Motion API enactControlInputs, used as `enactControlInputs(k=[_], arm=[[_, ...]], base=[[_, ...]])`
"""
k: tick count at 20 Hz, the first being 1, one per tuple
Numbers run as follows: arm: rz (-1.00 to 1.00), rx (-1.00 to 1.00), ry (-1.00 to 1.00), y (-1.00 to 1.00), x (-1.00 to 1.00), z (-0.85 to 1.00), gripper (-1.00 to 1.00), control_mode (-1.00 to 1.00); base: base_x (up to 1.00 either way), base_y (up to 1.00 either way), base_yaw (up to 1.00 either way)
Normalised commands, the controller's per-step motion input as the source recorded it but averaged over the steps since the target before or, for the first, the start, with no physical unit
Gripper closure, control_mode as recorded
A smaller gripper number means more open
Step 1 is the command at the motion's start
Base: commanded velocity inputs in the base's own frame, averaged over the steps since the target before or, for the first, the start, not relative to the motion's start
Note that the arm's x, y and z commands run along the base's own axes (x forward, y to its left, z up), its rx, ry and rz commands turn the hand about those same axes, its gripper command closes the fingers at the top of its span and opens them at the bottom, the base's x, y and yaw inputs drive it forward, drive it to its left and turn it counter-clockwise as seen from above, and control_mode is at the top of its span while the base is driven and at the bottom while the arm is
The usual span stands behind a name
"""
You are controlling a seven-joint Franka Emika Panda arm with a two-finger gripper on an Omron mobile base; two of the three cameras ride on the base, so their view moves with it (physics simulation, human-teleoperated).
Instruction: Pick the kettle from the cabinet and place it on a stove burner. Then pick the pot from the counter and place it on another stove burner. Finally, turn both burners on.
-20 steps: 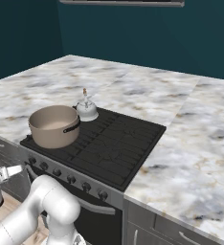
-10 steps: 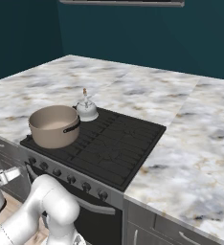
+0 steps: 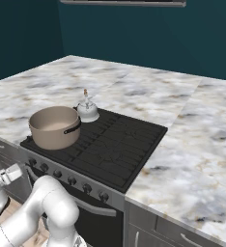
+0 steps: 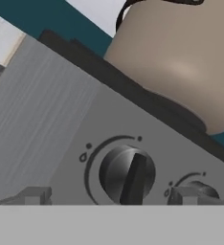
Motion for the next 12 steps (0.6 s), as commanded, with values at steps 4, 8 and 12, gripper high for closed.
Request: enactControlInputs(k=[4,8,12], arm=[[0.00,0.07,-0.07,0.00,0.02,0.00,-1.00,-1.00],[0.01,0.06,-0.05,0.00,0.00,0.00,-1.00,-1.00],[0.04,0.07,-0.09,0.00,0.00,0.00,-1.00,-1.00]], base=[[0.00,0.00,0.00],[0.00,0.00,0.00],[0.00,0.00,0.00]])
